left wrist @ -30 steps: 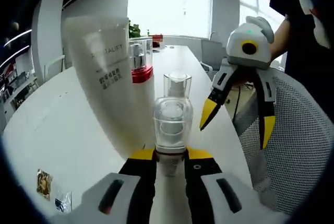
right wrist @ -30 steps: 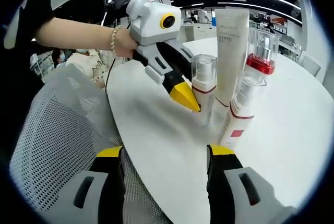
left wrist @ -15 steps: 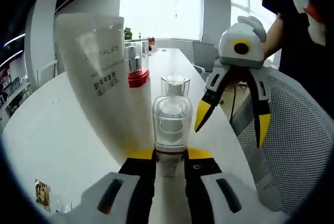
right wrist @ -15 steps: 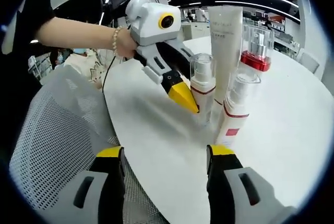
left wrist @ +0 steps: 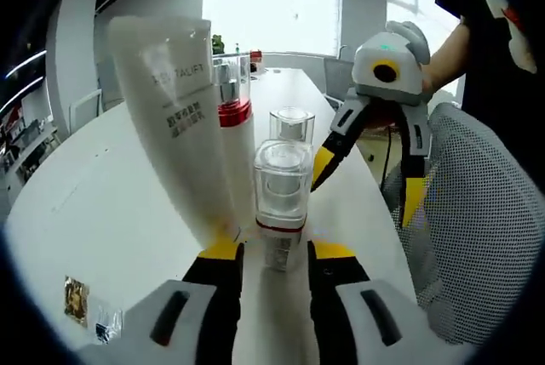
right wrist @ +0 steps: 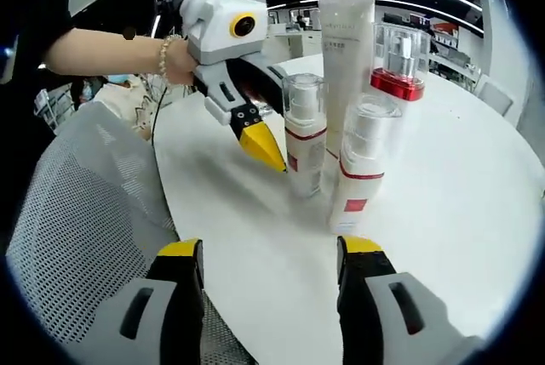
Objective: Arrange the skincare products in the storage area until every visible bottle or jar stands upright without overlapping.
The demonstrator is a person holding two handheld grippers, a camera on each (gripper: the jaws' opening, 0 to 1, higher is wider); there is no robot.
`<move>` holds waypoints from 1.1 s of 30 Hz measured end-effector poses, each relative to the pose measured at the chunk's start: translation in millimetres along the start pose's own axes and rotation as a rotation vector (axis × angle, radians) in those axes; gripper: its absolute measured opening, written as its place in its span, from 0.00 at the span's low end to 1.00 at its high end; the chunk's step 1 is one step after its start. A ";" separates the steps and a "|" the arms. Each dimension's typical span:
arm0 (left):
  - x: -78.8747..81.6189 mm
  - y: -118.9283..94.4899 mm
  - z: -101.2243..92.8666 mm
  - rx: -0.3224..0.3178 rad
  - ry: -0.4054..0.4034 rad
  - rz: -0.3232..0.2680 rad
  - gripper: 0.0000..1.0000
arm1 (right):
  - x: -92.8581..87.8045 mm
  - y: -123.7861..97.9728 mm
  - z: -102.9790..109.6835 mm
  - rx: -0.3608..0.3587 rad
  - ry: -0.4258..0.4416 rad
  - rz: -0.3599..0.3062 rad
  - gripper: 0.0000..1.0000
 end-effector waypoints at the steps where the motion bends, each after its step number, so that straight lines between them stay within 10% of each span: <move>1: 0.2 -2.9 -2.0 0.008 -0.019 -0.005 0.26 | 1.2 -1.3 -5.1 -0.014 -0.001 -0.004 0.62; 9: -6.6 -22.2 -36.7 0.135 -0.234 -0.039 0.24 | 9.1 -2.1 -33.8 -0.045 -0.079 -0.007 0.57; 17: -0.2 -14.6 -81.6 0.160 -0.251 -0.059 0.18 | 21.9 4.8 -40.2 -0.103 -0.047 -0.060 0.37; 33: -18.6 -29.4 -78.3 0.208 -0.300 -0.048 0.17 | 28.2 8.6 -44.7 -0.183 0.006 -0.080 0.22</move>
Point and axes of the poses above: the point that each gripper's makers call its tool centre point, and the gripper's own axes: y roughly forward along the fingers, z roughly to its left, x roughly out of its top, the point moved 3 cm from there along -y, roughly backward along the fingers, and after that the axes turned 1 degree about y, right-handed, at the moved point
